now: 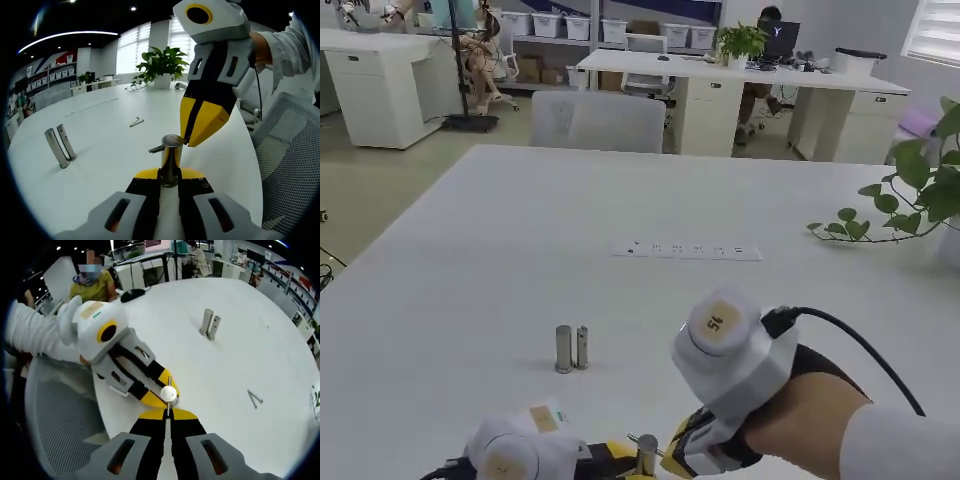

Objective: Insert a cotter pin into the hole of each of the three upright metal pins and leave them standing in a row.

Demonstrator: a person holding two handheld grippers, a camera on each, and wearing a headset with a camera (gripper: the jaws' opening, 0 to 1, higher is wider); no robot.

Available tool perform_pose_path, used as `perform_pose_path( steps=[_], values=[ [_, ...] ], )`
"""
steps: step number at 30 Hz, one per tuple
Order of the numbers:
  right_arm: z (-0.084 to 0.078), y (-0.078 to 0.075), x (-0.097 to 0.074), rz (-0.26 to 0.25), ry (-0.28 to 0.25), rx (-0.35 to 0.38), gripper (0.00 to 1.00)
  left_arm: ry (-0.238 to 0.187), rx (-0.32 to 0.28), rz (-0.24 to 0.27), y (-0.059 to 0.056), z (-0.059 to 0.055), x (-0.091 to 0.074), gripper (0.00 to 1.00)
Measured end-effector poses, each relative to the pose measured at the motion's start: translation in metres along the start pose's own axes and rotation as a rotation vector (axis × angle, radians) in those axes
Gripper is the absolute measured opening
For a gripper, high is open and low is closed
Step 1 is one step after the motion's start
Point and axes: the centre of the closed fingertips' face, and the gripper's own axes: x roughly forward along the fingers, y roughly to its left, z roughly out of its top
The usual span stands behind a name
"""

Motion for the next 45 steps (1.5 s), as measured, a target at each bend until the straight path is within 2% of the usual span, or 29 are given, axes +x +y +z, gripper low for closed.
perform_pose_path(
  steps=[14,24,30,38,45],
  values=[
    [0.0049,-0.0003,0.0028,-0.003,0.016,-0.032,0.04,0.000,0.002,-0.002,-0.0002,-0.0002,0.0007,0.11],
    [0.0050,0.0003,0.0021,0.006,0.012,-0.086,0.06,0.000,0.001,-0.002,-0.0006,0.0000,0.0010,0.11],
    [0.0039,0.0007,0.0015,0.004,0.000,-0.093,0.12,0.001,0.000,-0.002,-0.0002,0.0001,0.0012,0.11],
    [0.0002,0.0022,-0.0004,-0.002,-0.006,-0.076,0.10,0.000,-0.004,-0.002,0.0001,-0.0006,0.0013,0.11],
    [0.0013,-0.0006,-0.0004,-0.016,-0.007,-0.103,0.06,0.000,-0.006,0.000,0.0002,-0.0007,0.0012,0.11]
  ],
)
